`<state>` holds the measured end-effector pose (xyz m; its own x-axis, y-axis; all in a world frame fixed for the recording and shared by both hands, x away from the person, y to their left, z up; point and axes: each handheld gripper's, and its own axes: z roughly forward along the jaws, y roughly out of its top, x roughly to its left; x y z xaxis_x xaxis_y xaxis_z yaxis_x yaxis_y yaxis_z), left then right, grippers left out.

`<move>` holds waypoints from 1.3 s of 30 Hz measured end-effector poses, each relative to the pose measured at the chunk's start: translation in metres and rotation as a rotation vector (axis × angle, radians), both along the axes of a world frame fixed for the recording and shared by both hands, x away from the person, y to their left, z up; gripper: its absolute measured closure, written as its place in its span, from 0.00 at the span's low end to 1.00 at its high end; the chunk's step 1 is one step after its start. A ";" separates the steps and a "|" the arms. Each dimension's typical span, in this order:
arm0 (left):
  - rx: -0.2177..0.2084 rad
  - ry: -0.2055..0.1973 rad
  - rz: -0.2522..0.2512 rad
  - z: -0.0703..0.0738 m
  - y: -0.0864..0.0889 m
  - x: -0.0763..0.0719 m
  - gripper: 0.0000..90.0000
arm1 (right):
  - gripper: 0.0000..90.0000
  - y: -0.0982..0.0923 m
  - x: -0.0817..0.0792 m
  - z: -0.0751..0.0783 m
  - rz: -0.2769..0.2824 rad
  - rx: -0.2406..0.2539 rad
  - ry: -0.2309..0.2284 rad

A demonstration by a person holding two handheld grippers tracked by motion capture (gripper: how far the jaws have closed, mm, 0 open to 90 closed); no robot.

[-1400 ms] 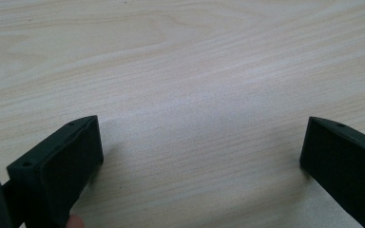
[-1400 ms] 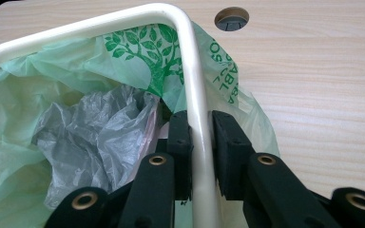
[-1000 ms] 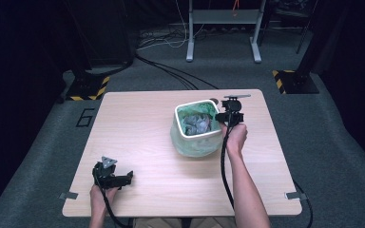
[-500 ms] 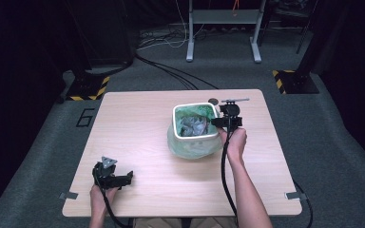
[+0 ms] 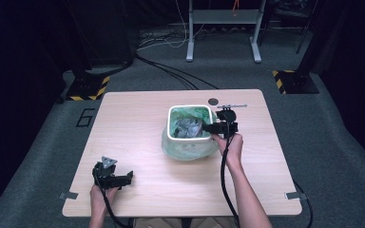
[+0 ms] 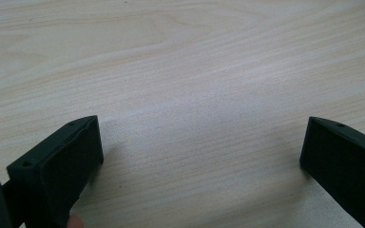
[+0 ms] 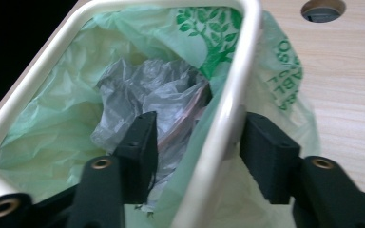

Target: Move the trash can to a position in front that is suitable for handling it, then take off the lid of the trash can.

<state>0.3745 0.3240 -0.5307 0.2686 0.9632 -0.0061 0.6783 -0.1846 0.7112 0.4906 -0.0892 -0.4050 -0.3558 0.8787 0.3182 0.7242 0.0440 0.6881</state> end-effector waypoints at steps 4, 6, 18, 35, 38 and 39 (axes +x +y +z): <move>0.000 0.001 -0.001 0.000 0.000 0.000 0.00 | 0.27 -0.001 -0.005 0.003 0.026 0.011 -0.047; 0.001 0.001 -0.002 0.000 0.000 0.000 0.00 | 0.18 -0.004 -0.009 0.007 0.046 0.010 -0.081; 0.011 0.065 -0.001 0.009 -0.004 0.003 0.02 | 0.01 -0.031 -0.035 0.010 0.135 -0.077 -0.146; -0.096 0.071 -0.145 0.066 -0.025 0.027 0.00 | 0.03 -0.026 -0.042 0.006 0.184 -0.128 -0.123; -0.110 0.068 -0.163 0.077 -0.030 0.032 0.00 | 0.03 -0.024 -0.040 0.004 0.188 -0.129 -0.105; -0.118 0.065 -0.172 0.081 -0.032 0.034 0.00 | 0.03 -0.024 -0.039 0.004 0.189 -0.129 -0.102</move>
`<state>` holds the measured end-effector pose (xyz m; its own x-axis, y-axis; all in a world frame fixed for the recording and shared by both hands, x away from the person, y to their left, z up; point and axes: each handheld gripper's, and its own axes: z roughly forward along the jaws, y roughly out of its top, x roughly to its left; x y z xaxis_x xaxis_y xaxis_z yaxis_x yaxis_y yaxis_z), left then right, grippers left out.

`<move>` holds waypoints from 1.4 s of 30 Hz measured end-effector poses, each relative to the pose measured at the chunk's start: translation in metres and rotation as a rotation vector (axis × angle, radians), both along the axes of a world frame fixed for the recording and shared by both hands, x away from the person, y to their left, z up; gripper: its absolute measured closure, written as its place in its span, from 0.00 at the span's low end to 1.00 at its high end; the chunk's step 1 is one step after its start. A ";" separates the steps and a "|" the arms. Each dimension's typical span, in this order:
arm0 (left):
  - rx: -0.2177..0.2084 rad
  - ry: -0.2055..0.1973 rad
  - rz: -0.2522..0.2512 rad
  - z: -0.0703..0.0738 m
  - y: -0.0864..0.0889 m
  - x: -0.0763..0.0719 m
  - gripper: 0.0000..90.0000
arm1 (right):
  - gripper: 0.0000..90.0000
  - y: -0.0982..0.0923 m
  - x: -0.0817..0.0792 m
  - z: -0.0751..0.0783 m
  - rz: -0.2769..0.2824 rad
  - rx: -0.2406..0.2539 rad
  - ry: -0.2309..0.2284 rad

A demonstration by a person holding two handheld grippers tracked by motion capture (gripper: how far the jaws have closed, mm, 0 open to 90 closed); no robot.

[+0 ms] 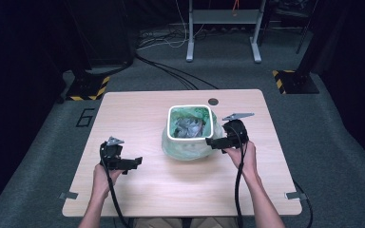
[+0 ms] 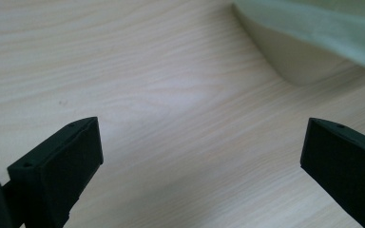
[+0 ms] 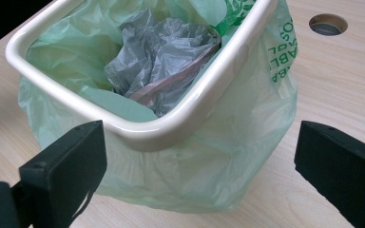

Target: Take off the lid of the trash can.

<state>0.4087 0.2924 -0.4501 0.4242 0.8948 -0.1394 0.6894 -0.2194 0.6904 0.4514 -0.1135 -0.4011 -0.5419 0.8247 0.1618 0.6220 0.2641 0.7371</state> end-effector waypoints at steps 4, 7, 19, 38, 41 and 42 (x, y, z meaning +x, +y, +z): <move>-0.032 0.016 -0.040 0.017 -0.008 0.009 0.02 | 0.04 0.000 0.004 0.002 -0.003 0.001 0.013; -0.048 0.008 -0.057 0.027 -0.012 0.014 0.02 | 0.04 0.002 0.006 0.006 -0.002 -0.008 0.012; -0.106 -0.032 -0.099 0.071 -0.033 0.043 0.05 | 0.05 0.006 0.020 0.025 0.001 -0.009 -0.008; -0.106 0.033 -0.145 0.061 -0.094 0.108 0.26 | 0.45 0.006 0.060 0.009 -0.009 0.041 0.075; -0.120 0.056 -0.153 0.053 -0.100 0.114 0.31 | 0.50 0.010 0.066 0.004 -0.013 0.038 0.101; -0.116 0.057 -0.157 0.050 -0.102 0.116 0.34 | 0.51 0.011 0.067 0.002 -0.017 0.029 0.105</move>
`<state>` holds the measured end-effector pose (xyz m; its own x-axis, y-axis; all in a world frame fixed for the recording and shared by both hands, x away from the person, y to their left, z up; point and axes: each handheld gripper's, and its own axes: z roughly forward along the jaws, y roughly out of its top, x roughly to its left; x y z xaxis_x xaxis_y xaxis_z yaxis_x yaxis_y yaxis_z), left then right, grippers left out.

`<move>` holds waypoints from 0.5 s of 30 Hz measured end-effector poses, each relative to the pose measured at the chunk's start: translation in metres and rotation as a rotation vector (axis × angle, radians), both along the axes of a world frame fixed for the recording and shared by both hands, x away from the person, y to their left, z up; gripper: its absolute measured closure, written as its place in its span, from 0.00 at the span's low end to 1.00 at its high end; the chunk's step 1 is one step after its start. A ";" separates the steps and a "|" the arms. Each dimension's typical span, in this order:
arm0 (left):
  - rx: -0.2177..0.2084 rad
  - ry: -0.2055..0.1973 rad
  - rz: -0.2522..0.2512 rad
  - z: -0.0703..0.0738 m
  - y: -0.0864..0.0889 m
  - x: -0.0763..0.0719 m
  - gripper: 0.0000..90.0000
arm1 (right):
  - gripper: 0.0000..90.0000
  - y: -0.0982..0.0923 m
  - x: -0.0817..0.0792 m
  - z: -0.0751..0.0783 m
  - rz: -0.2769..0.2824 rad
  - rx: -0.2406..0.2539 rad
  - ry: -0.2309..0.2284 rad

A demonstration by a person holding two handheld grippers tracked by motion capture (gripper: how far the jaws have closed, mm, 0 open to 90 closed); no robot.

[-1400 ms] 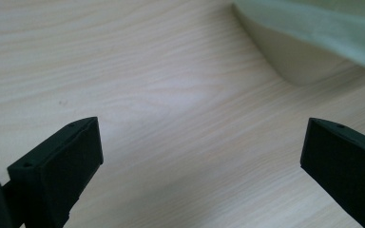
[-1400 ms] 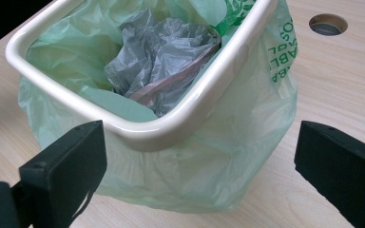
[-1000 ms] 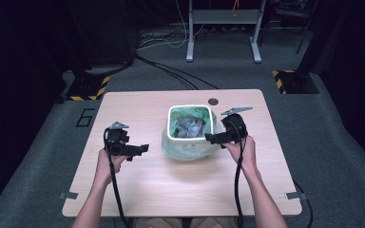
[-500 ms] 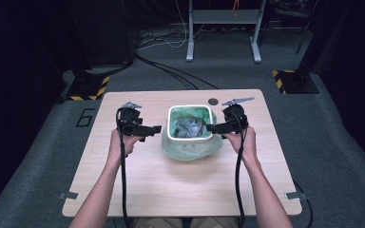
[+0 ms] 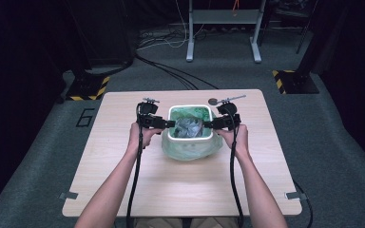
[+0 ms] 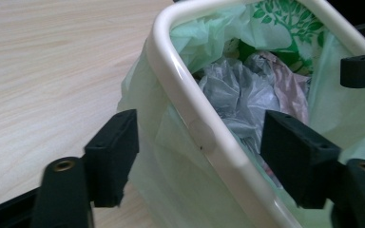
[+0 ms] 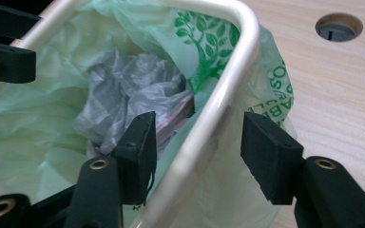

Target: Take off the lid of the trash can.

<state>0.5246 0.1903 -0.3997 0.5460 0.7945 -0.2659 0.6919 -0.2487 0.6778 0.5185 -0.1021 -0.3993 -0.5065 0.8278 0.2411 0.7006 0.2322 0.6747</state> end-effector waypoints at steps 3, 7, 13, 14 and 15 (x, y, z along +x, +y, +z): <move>0.008 0.003 -0.018 -0.006 -0.006 0.003 0.48 | 0.51 0.001 0.004 -0.005 -0.006 0.004 0.025; 0.029 -0.020 -0.015 -0.008 -0.012 0.001 0.57 | 0.60 0.002 0.005 -0.007 0.013 0.024 0.027; 0.078 -0.056 0.010 -0.009 -0.018 -0.001 0.62 | 0.63 0.006 0.001 -0.007 -0.007 -0.011 -0.006; 0.090 -0.064 0.012 -0.009 -0.019 -0.001 0.63 | 0.64 0.006 0.001 -0.007 -0.010 -0.017 -0.014; 0.108 -0.073 0.014 -0.008 -0.020 -0.002 0.63 | 0.64 0.008 0.000 -0.006 -0.014 -0.030 -0.025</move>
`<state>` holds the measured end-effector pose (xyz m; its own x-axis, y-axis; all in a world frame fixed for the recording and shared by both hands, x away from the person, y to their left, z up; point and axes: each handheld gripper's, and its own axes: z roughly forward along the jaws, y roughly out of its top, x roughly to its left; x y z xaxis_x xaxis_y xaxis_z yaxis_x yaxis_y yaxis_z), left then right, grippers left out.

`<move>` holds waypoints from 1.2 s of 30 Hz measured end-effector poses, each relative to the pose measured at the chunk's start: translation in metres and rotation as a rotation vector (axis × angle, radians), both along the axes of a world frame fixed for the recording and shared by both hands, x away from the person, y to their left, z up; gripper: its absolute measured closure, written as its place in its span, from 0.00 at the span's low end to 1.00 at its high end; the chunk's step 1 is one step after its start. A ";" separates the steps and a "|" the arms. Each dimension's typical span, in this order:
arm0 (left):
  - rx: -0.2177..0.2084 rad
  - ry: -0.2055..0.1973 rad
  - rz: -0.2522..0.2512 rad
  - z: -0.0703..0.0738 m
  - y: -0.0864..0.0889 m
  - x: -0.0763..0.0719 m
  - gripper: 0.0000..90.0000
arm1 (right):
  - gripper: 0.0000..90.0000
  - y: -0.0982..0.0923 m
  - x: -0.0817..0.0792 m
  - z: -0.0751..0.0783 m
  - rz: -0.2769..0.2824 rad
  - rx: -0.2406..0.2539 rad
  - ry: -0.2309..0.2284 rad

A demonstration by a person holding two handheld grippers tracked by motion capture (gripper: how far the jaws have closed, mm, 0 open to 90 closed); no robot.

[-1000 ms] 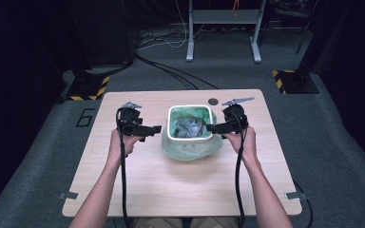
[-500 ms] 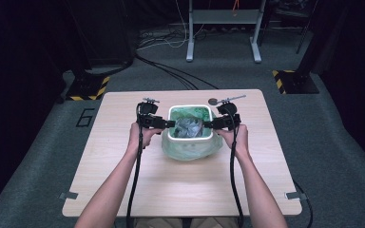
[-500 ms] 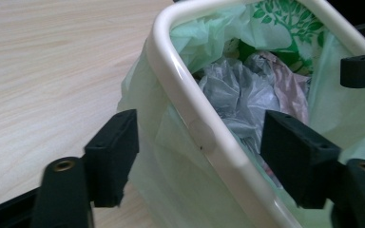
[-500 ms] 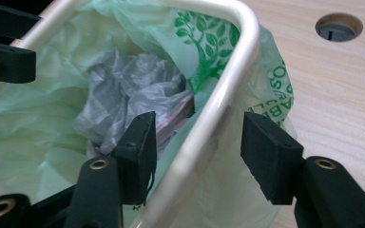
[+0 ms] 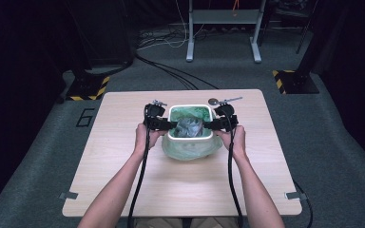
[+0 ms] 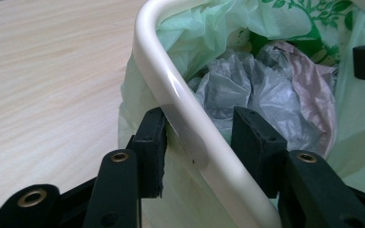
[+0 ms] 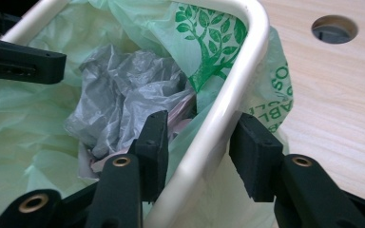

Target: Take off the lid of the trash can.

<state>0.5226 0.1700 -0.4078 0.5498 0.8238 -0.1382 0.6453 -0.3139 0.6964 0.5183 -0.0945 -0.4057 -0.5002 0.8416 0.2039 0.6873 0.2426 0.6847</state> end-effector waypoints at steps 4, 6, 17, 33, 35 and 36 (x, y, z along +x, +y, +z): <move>0.040 -0.017 0.004 0.002 -0.003 -0.001 0.65 | 0.65 0.002 -0.001 0.001 -0.011 -0.014 -0.007; 0.042 -0.021 0.008 0.002 -0.004 -0.002 0.65 | 0.65 0.002 -0.001 0.001 -0.015 -0.012 -0.009; 0.044 -0.050 0.034 0.002 -0.004 -0.005 0.67 | 0.65 0.003 -0.005 0.001 -0.038 0.016 -0.033; 0.037 -0.079 0.052 0.000 -0.005 -0.006 0.68 | 0.65 0.001 -0.003 -0.003 -0.029 0.034 -0.040; 0.048 -0.095 0.054 0.001 -0.006 -0.006 0.68 | 0.65 0.000 -0.003 -0.004 -0.028 0.041 -0.037; 0.055 -0.097 0.054 0.001 -0.007 -0.007 0.68 | 0.65 0.000 -0.002 -0.004 -0.026 0.046 -0.037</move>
